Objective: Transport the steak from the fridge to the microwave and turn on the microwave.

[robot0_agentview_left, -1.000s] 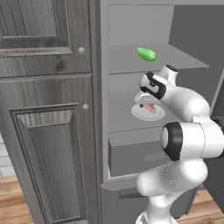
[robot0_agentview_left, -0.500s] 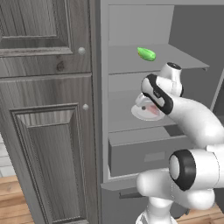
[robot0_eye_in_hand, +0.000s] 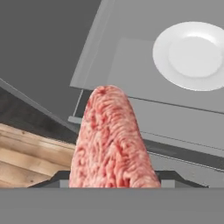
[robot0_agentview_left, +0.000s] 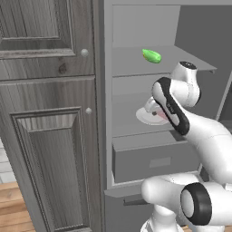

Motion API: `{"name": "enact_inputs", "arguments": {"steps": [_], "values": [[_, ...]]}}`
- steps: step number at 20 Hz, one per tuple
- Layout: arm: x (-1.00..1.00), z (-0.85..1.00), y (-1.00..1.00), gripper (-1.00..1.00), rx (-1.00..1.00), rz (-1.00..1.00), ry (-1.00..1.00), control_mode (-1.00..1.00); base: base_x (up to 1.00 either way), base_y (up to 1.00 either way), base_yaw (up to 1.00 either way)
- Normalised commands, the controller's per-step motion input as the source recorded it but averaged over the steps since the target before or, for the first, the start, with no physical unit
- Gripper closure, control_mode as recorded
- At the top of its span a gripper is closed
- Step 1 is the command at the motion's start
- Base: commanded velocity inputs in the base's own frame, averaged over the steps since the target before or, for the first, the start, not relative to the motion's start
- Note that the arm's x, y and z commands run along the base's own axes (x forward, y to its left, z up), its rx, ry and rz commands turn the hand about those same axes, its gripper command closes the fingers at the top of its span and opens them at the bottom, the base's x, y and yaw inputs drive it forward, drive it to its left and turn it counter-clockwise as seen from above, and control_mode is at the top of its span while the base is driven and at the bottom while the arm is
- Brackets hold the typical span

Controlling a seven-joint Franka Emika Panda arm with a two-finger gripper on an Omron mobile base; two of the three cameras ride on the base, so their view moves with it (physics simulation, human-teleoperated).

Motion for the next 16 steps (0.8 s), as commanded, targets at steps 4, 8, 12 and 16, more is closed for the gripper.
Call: {"name": "enact_inputs", "arguments": {"steps": [4, 8, 12, 16], "values": [[-0.52, 0.38, 0.0, 1.0, 0.0, 0.0, -0.01, -1.0, 0.0, 0.0, 0.0], [-0.49, 0.37, 0.0, 1.0, 0.0, 0.0, -0.08, -1.0, 0.0, 0.0, 0.0], [-0.51, 0.31, 0.01, 1.0, 0.0, 0.0, -0.12, -1.0, 0.0, 0.0, 0.0], [-0.41, 0.16, 0.02, 1.0, 0.0, 0.0, -0.1, -1.0, 0.0, 0.0, 0.0]]}}
